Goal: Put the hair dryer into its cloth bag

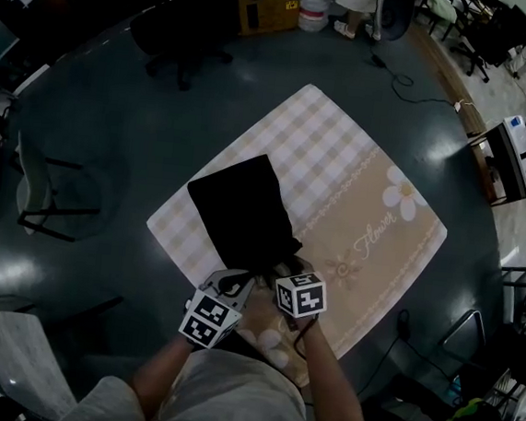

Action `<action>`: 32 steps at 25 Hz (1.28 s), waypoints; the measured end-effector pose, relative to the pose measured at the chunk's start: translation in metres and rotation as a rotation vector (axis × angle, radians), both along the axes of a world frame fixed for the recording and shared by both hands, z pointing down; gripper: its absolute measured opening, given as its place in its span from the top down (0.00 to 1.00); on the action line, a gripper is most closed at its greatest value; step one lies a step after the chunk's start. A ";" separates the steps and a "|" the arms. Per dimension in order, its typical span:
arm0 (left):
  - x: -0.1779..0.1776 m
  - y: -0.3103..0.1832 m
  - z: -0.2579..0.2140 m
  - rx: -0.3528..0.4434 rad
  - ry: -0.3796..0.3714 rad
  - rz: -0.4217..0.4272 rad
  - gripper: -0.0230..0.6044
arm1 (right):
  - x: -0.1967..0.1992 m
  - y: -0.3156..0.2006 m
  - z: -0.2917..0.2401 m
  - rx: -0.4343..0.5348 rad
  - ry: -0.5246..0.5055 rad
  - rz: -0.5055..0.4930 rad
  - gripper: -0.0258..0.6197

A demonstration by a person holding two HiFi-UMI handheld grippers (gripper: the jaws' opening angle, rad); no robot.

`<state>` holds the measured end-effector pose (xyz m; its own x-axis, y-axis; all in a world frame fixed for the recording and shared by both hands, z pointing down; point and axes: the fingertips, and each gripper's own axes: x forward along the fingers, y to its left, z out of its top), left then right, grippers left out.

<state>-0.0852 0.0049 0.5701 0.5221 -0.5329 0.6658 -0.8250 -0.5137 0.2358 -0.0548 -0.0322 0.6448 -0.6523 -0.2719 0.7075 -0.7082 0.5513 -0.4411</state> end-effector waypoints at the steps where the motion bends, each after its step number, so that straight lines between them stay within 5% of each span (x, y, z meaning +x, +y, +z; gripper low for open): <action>1: 0.001 -0.001 0.000 0.000 0.000 -0.007 0.93 | 0.003 0.000 -0.001 0.008 0.003 -0.001 0.57; 11: 0.004 -0.002 0.002 -0.003 -0.018 -0.045 0.93 | 0.024 0.007 -0.018 0.063 0.030 -0.035 0.59; 18: 0.004 -0.002 0.004 -0.003 -0.021 -0.071 0.93 | 0.037 0.009 -0.032 0.150 0.071 -0.051 0.72; 21: 0.005 -0.002 0.006 -0.002 -0.025 -0.085 0.94 | 0.045 0.006 -0.040 0.252 0.114 -0.061 0.93; 26: 0.004 -0.003 0.008 0.010 -0.045 -0.094 0.93 | 0.057 0.000 -0.057 0.440 0.156 -0.162 0.94; 32: 0.001 0.003 0.010 0.020 -0.053 -0.092 0.93 | 0.077 -0.018 -0.054 0.701 0.365 -0.371 0.94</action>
